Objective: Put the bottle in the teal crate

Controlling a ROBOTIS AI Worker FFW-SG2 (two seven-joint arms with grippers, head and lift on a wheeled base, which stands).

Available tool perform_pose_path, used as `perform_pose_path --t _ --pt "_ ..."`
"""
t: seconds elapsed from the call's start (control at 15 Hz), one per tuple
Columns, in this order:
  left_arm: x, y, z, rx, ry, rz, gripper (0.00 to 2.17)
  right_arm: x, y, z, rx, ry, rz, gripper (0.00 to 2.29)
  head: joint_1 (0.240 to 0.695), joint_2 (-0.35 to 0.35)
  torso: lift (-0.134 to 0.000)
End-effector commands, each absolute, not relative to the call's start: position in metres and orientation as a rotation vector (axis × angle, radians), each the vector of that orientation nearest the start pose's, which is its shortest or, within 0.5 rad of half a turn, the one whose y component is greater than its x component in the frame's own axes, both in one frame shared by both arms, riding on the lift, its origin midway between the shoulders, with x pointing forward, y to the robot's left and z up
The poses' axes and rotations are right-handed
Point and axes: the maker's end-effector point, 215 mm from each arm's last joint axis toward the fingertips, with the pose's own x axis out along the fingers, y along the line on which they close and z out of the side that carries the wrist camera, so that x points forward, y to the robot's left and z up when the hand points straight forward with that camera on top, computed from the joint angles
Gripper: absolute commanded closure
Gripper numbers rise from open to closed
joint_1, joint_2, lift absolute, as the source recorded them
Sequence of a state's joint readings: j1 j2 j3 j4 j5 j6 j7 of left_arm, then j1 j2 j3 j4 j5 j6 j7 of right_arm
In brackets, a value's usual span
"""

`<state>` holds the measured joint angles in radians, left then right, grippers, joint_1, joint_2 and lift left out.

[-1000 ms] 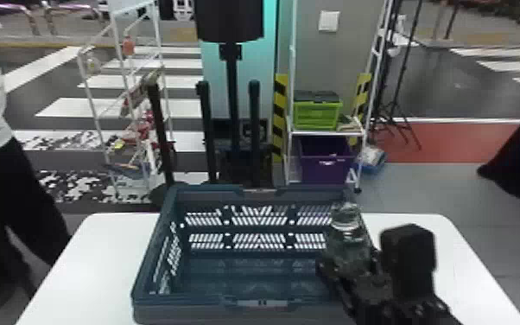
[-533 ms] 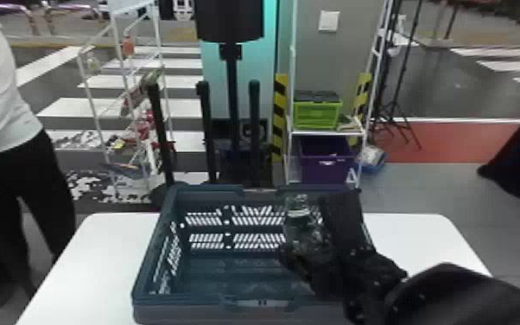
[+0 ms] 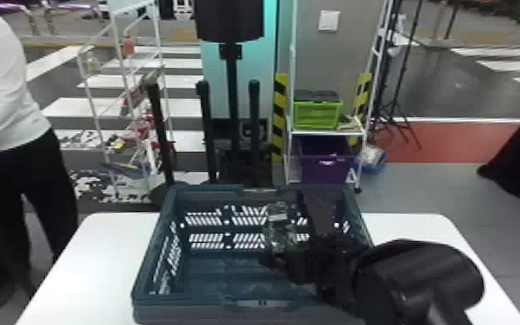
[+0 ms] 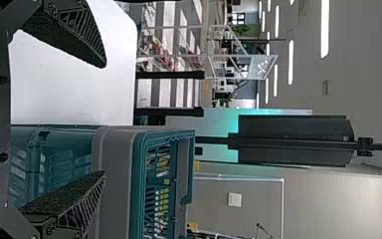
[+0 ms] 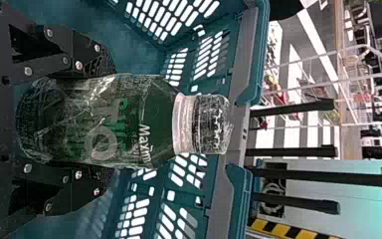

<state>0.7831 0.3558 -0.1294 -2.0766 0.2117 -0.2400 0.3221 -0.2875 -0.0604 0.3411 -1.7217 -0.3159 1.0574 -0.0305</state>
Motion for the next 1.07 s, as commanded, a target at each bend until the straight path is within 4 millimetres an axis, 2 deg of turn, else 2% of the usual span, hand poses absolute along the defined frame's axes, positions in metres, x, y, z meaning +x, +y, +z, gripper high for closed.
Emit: perform_pose_path --t 0.0,0.33,0.4,0.53,0.6,0.67,0.73,1.0 --pt "0.347 0.252 -0.375 -0.019 0.094 0.041 0.12 0.568 -0.022 -0.412 -0.006 0.716 0.449 2.29 0.499 0.0 0.0" --pt "0.347 0.251 -0.374 -0.019 0.094 0.041 0.12 0.568 -0.018 -0.42 0.007 0.749 0.459 2.29 0.499 0.0 0.0" --pt "0.348 0.251 -0.374 -0.02 0.093 0.041 0.12 0.565 -0.018 -0.422 0.007 0.758 0.461 2.26 0.499 0.0 0.0" --pt "0.348 0.251 -0.373 -0.019 0.091 0.039 0.12 0.557 -0.02 -0.431 0.001 0.8 0.464 2.05 0.499 0.0 0.0" --pt "0.348 0.251 -0.373 -0.019 0.093 0.039 0.12 0.556 -0.02 -0.431 0.002 0.802 0.464 1.55 0.499 0.0 0.0" --pt "0.348 0.25 -0.375 -0.016 0.102 0.038 0.12 0.556 -0.021 -0.431 0.002 0.802 0.461 0.43 0.499 0.0 0.0" --pt "0.348 0.25 -0.376 -0.014 0.106 0.037 0.12 0.556 -0.021 -0.43 0.005 0.802 0.462 0.0 0.499 0.0 0.0" --pt "0.346 0.25 -0.376 -0.015 0.106 0.039 0.12 0.56 -0.02 -0.424 0.024 0.768 0.461 0.04 0.499 0.0 0.0"
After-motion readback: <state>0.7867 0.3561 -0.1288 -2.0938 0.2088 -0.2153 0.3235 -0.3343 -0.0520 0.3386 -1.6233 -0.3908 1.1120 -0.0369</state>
